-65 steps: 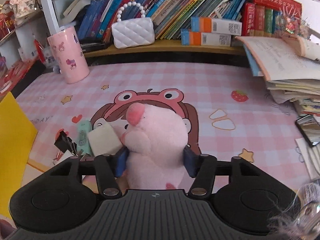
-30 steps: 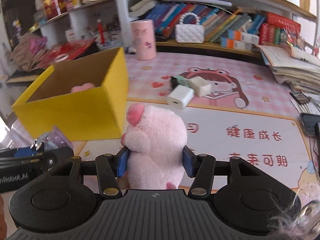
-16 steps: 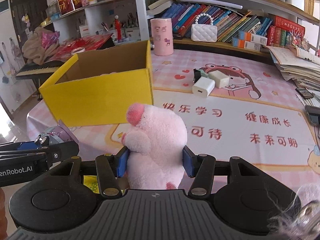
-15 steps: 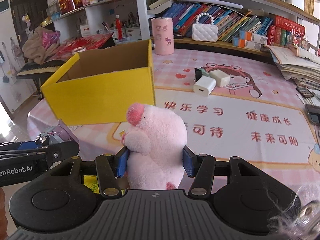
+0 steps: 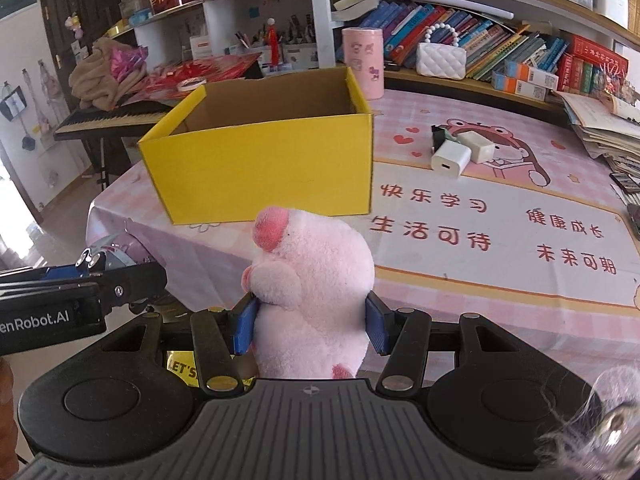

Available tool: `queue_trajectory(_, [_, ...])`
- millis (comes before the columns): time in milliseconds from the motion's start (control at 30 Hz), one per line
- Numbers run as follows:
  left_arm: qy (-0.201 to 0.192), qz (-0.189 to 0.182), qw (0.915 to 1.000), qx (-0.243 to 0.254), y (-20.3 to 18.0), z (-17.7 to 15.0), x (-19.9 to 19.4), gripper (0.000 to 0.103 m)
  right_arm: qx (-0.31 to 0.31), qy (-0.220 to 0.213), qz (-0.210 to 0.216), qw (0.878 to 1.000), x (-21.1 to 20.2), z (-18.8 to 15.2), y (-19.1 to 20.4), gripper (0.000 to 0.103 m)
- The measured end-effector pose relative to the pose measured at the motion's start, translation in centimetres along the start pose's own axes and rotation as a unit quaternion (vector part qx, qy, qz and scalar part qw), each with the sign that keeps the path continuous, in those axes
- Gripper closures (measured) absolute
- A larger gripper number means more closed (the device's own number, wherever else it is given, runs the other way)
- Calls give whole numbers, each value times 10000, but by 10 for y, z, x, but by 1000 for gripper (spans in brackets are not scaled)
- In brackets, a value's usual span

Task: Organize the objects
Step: 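Carry the grey truck and pink pig with both tools over the yellow box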

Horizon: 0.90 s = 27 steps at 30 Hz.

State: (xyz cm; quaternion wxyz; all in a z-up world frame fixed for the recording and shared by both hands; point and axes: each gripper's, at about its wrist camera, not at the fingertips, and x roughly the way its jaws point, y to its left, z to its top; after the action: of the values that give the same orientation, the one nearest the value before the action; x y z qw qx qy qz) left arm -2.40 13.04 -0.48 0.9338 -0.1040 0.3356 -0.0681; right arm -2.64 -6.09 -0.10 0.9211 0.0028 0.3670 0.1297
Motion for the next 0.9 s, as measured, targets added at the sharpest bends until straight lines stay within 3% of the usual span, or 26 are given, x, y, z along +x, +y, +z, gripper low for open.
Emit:
queue_trajectory(400, [-263, 33, 9996, 68, 7, 14, -4, 39, -100, -228, -67, 9997, -1, 12, 10, 52])
queue_trajectory(733, [-1062, 206, 9940, 169, 1, 84, 8, 39, -302, -1375, -115, 9900, 4, 96, -1, 52])
queue_trajectory(900, [-1169, 435, 9918, 269, -4, 114, 36, 39, -415, -1563, -54, 9868, 28, 138, -10, 51])
